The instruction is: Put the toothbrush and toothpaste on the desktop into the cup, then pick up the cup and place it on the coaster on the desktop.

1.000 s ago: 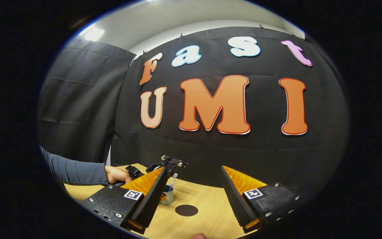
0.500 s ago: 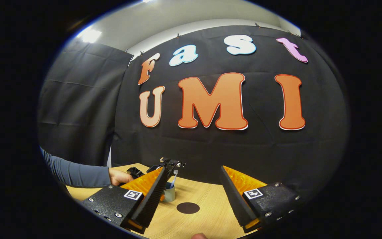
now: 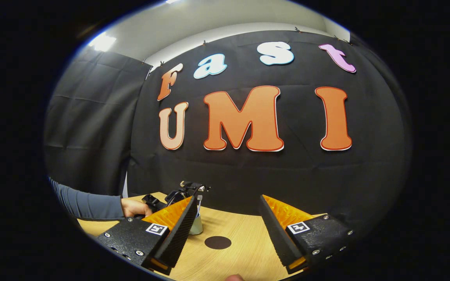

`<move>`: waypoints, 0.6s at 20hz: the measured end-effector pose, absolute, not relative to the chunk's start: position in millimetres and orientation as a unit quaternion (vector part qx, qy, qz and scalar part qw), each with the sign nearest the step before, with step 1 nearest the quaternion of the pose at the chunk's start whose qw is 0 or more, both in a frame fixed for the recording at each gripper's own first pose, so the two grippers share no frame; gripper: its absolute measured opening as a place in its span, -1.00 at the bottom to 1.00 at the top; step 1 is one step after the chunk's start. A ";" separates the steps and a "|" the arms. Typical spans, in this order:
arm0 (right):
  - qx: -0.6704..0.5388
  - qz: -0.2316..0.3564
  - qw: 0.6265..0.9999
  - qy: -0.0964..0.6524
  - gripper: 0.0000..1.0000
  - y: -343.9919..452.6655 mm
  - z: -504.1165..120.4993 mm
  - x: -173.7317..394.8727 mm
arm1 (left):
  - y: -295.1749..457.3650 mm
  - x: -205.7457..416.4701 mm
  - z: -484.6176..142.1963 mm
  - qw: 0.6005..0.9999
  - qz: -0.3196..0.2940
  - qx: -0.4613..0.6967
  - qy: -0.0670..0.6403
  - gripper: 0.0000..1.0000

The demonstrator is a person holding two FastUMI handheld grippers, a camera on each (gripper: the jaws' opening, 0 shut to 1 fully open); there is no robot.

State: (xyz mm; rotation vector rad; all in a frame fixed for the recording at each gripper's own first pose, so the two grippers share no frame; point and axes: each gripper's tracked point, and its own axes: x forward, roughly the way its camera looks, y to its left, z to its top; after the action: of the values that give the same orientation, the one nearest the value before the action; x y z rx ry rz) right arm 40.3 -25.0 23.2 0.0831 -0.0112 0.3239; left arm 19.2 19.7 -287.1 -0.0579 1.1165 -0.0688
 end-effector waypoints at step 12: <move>0.043 0.138 0.990 -0.002 1.00 -58.6 19.7 20.3 | 15.1 28.7 -298.9 0.853 -0.100 0.004 0.511 -0.51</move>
State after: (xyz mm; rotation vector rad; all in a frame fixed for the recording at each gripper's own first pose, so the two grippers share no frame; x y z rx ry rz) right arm 20.3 -58.6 19.7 0.0864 -0.0036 0.2760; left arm 28.7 15.1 -298.9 0.0091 1.0760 -0.2109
